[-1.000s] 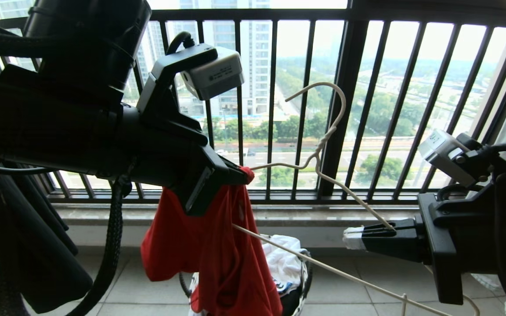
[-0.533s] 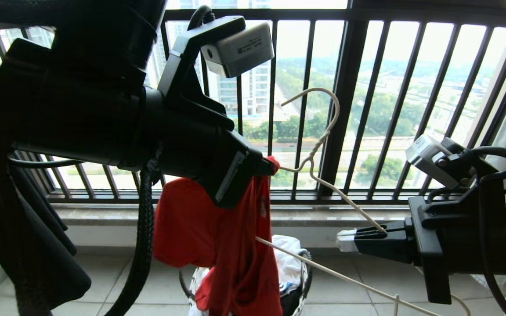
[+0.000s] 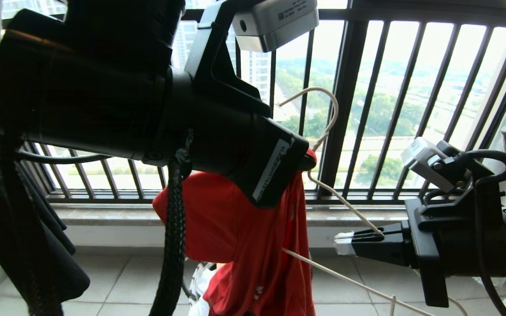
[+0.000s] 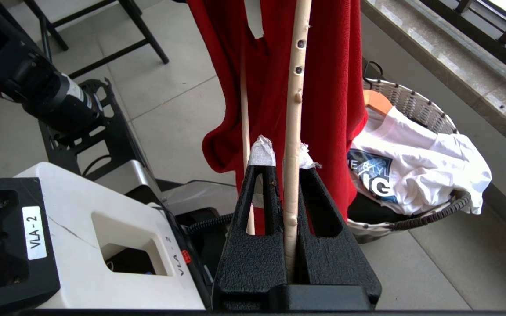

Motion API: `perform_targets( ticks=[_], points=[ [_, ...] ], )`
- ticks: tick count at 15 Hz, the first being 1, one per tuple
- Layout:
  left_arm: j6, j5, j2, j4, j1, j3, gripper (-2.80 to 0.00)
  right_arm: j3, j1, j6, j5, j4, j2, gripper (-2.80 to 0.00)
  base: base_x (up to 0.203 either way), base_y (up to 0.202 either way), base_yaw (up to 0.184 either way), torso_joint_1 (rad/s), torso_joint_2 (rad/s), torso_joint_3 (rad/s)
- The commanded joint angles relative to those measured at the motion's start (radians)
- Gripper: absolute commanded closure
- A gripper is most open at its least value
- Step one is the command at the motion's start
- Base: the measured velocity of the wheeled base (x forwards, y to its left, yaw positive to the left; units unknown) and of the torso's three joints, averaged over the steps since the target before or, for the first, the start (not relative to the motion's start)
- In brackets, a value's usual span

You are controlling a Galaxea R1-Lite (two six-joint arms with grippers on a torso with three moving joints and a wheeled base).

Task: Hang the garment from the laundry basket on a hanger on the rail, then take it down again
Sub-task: Hang the clothes on the clothes rack

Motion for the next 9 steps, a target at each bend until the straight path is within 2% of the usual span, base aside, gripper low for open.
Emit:
perform_targets(
  ticks=[1, 5, 7, 9],
  points=[
    [0.002, 0.018, 0.02, 0.003, -0.024, -0.007, 0.0, -0.001, 0.001, -0.001, 0.002, 0.0, -0.002, 0.0, 0.0, 0.0, 0.0, 0.0, 0.0, 0.0],
    [0.011, 0.075, 0.034, 0.005, -0.059, -0.048, 0.0, -0.001, -0.001, -0.001, 0.004, 0.0, -0.006, 0.0, 0.0, 0.0, 0.0, 0.0, 0.0, 0.0],
    [0.042, 0.106, 0.038, 0.012, -0.061, -0.075, 0.0, -0.001, 0.001, -0.001, 0.003, 0.0, -0.007, 0.0, 0.0, 0.0, 0.0, 0.0, 0.0, 0.0],
    [0.08, 0.202, 0.057, 0.013, -0.069, -0.088, 0.0, -0.001, -0.001, -0.001, 0.002, 0.0, -0.009, 0.0, 0.0, 0.0, 0.0, 0.0, 0.0, 0.0]
  ],
)
